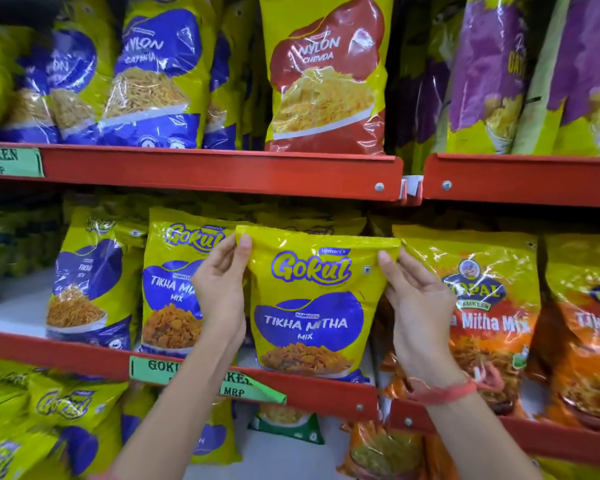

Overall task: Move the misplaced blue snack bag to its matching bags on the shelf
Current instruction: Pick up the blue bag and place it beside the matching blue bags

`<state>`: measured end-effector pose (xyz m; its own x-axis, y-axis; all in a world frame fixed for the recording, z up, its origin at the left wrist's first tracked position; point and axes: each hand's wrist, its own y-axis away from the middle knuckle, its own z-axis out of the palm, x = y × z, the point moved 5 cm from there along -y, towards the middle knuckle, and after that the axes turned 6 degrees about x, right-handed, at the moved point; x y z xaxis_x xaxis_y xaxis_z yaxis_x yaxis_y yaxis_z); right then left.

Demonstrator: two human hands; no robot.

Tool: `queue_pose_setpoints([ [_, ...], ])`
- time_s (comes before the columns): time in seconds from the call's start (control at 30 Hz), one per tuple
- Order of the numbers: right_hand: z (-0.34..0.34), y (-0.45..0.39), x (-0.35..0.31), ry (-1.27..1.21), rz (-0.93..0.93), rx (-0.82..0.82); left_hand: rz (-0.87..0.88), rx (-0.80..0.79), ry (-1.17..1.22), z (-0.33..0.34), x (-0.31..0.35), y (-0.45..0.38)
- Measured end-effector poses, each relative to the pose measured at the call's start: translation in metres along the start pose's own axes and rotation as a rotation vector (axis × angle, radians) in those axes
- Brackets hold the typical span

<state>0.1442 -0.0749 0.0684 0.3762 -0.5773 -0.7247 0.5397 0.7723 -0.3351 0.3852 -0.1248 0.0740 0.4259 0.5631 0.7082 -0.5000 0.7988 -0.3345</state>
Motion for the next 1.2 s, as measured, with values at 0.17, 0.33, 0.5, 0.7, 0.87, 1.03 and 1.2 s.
queue_pose_setpoints([
  [0.17,0.01,-0.021,-0.002,0.021,0.022,-0.005,-0.002,0.009,-0.031,0.013,-0.001,-0.019],
  [0.33,0.012,-0.004,0.015,0.455,-0.345,0.038,0.433,-0.002,-0.436,0.012,0.001,0.007],
  [0.5,0.022,0.051,0.065,1.277,-1.179,-0.229,1.003,-0.333,-0.996,0.0,-0.057,0.053],
  [0.7,0.008,0.024,0.1,1.611,-1.038,-0.325,0.979,-0.516,-1.33,-0.006,-0.092,0.032],
  [0.87,0.011,0.024,0.095,1.67,-0.982,-0.364,0.96,-0.535,-1.363,-0.006,-0.089,0.033],
  [1.03,-0.008,0.047,0.063,1.522,-0.994,-0.409,0.944,-0.52,-1.275,-0.005,-0.064,0.062],
  [1.2,-0.06,0.058,0.006,1.409,-1.083,-0.469,1.033,-0.641,-1.03,0.03,-0.043,0.113],
])
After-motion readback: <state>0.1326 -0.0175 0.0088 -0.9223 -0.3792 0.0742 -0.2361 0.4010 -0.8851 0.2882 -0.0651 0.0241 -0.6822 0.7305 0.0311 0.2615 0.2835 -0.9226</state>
